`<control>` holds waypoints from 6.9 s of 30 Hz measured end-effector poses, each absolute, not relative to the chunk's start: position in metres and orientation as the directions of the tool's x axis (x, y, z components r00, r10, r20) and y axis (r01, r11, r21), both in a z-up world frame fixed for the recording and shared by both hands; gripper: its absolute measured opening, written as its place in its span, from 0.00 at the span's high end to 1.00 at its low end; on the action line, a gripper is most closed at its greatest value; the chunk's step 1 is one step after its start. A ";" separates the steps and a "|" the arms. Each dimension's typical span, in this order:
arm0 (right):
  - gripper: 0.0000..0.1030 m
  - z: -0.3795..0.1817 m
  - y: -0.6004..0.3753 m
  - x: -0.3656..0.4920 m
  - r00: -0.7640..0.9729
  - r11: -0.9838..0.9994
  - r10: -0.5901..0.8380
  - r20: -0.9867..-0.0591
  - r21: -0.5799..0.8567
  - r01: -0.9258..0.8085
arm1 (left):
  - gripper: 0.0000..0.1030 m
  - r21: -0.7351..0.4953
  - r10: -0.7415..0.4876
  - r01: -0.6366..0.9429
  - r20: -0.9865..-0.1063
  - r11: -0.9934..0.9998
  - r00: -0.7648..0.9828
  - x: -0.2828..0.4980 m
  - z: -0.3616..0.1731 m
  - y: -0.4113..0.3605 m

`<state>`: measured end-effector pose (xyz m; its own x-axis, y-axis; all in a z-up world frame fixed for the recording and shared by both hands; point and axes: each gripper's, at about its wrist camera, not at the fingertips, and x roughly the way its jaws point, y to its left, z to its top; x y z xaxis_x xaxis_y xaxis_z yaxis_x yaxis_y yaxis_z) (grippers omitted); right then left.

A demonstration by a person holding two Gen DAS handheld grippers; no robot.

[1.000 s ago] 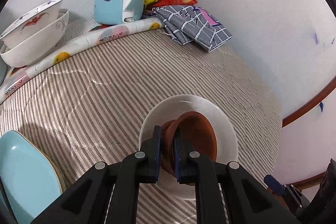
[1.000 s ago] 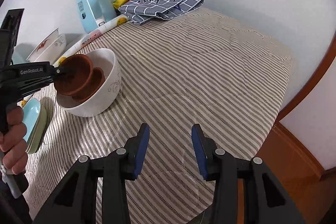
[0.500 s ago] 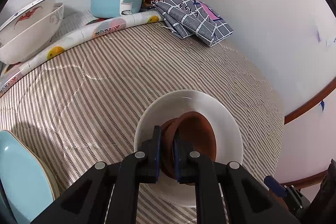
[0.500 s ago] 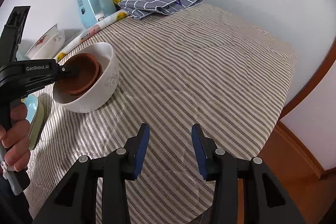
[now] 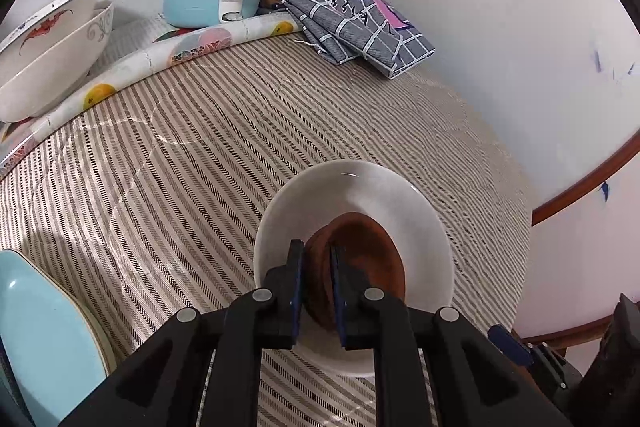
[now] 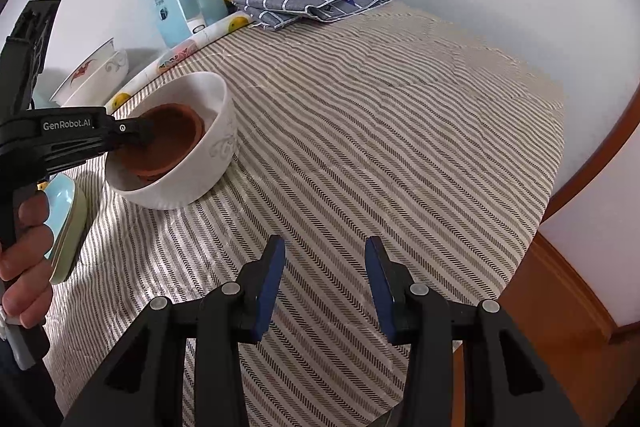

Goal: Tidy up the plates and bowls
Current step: 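Open the left tool to release the nested brown bowl, then close both tools on the white bowl rim, then lift the white bowl with both tools and carry it over the teal plate stack, then lower the white bowl onto the teal plate and open both tools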

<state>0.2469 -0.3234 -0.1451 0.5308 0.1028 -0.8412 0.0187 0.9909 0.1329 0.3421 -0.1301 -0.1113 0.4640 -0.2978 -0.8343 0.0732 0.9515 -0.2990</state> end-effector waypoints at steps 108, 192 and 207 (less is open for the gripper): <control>0.90 -0.138 -0.248 0.334 0.508 0.995 0.100 -0.855 0.077 -0.068 | 0.88 -0.283 -0.286 0.069 -0.867 0.957 0.407 0.346 -0.134 -0.111; 0.92 -0.070 -0.152 0.257 0.575 0.972 0.208 -0.791 0.103 -0.210 | 0.88 -0.284 -0.207 -0.061 -0.815 0.957 0.542 0.247 -0.065 -0.006; 0.92 -0.070 -0.100 0.257 0.561 0.952 0.260 -0.786 0.111 -0.286 | 0.88 -0.281 -0.159 -0.140 -0.815 0.950 0.557 0.234 -0.066 0.045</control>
<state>0.2569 -0.1005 -0.0699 0.5605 0.2603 -0.7862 -0.2858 0.9518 0.1114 0.2336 0.0453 -0.0661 0.5571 -0.1590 -0.8151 -0.1395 0.9496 -0.2806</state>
